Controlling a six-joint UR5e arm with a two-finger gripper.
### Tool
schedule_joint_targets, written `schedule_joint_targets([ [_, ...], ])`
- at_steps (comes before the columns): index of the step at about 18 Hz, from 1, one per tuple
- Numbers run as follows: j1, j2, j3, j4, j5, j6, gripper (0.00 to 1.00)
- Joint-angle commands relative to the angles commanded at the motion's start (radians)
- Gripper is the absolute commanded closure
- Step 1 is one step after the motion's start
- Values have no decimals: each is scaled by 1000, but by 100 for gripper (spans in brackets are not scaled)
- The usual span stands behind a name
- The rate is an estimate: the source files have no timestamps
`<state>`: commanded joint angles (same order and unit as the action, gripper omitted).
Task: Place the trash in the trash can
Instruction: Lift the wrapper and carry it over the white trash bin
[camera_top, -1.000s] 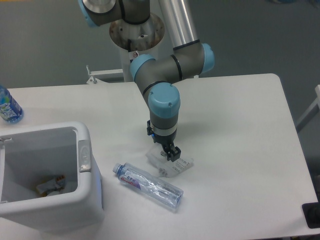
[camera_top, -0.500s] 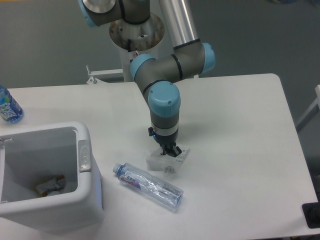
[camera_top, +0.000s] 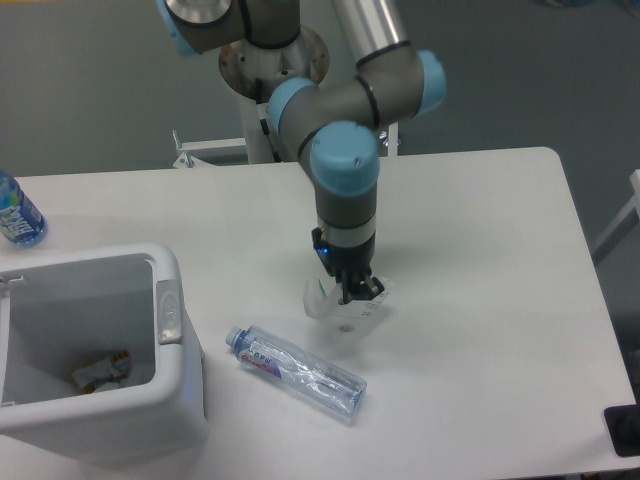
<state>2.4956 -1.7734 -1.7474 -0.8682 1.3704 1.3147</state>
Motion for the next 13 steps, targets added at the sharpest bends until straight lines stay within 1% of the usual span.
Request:
schedule_joint_targets([
  [1, 18, 9, 12, 0, -61, -34, 96],
  [3, 38, 25, 51, 0, -187, -151, 96],
  [5, 42, 26, 92, 0, -302, -297, 96],
  [7, 37, 28, 135, 2, -387, -443, 96],
  [8, 32, 31, 158, 2, -414, -522, 96],
  [10, 22, 60, 193, 2, -444, -697, 96],
  [11, 5, 64, 198, 3, -455, -760, 96],
  [13, -26, 98, 198, 6, -459, -840, 96],
])
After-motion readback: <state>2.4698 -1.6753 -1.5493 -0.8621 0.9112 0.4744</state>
